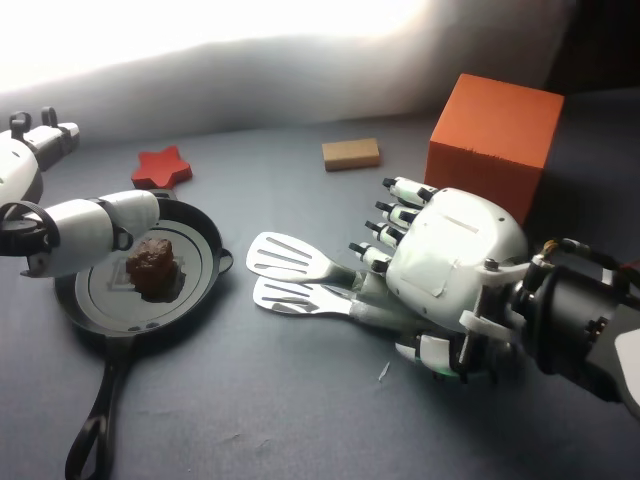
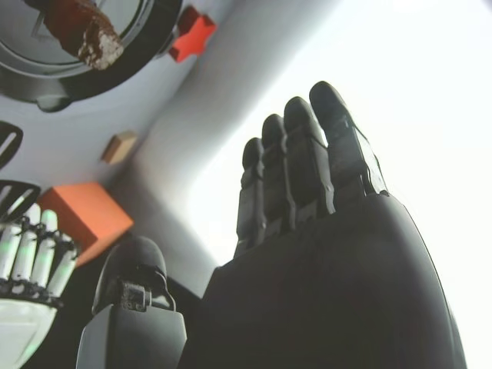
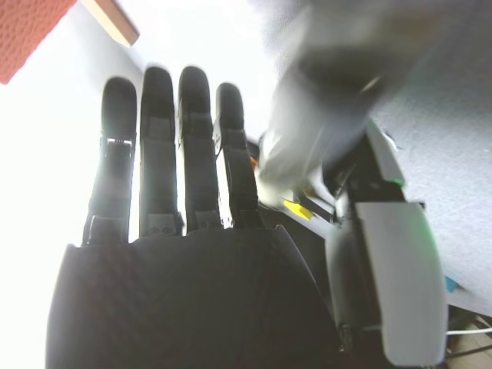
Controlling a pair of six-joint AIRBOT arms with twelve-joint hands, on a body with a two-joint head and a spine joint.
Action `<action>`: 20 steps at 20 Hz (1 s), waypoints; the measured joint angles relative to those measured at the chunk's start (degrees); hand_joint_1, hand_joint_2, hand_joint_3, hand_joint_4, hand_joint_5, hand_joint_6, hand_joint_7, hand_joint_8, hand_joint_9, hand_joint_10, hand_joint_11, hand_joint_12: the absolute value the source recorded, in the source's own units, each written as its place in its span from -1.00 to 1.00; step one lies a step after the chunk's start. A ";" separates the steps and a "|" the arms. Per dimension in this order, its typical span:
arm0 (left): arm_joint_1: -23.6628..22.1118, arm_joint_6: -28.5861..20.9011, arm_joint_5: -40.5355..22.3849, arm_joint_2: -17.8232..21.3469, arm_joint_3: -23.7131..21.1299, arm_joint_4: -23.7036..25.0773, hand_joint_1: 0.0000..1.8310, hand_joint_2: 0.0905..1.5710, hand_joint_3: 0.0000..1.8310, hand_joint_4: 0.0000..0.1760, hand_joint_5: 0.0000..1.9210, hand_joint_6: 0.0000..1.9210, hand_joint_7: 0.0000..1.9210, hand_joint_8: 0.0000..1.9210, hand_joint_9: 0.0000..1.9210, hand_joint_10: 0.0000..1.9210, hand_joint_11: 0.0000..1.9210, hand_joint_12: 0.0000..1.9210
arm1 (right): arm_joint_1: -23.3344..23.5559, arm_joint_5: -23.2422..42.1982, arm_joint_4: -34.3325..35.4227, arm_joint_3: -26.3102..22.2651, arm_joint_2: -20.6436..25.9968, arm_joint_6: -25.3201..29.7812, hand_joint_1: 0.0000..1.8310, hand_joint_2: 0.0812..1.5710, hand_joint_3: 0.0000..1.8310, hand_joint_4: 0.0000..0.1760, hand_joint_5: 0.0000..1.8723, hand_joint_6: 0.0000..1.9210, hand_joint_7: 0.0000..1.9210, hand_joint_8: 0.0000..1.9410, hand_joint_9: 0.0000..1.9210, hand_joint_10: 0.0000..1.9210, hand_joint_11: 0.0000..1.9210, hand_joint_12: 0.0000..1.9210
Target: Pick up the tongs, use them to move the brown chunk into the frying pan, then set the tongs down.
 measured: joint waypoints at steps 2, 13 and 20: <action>-0.24 -0.11 0.02 0.00 -0.07 -0.07 -1.00 0.46 -1.00 -1.00 -0.82 -1.00 -0.76 -1.00 -0.79 -1.00 -1.00 -0.42 | -0.42 0.09 0.02 -1.20 1.16 -0.44 -0.79 0.33 -1.00 -1.00 -0.90 -1.00 -0.87 -0.99 -0.87 -0.99 -1.00 -0.59; -0.48 -0.15 -0.02 -0.04 -0.66 0.98 -1.00 0.45 -1.00 -1.00 -0.80 -1.00 -0.73 -1.00 -0.76 -1.00 -1.00 -0.34 | -0.68 0.42 5.49 -7.17 6.38 -2.45 -0.89 0.23 -1.00 -1.00 -0.87 -0.98 -0.78 -0.98 -0.78 -0.96 -1.00 -0.44; -0.48 0.07 -0.04 -0.07 -0.52 1.07 -0.99 0.53 -1.00 -1.00 -0.56 -0.97 -0.34 -0.95 -0.37 -0.90 -0.94 0.33 | 5.97 13.88 17.09 -12.26 18.36 -4.33 -0.87 0.37 -1.00 -1.00 -0.35 -0.88 -0.14 -0.93 -0.21 -0.73 -0.85 0.47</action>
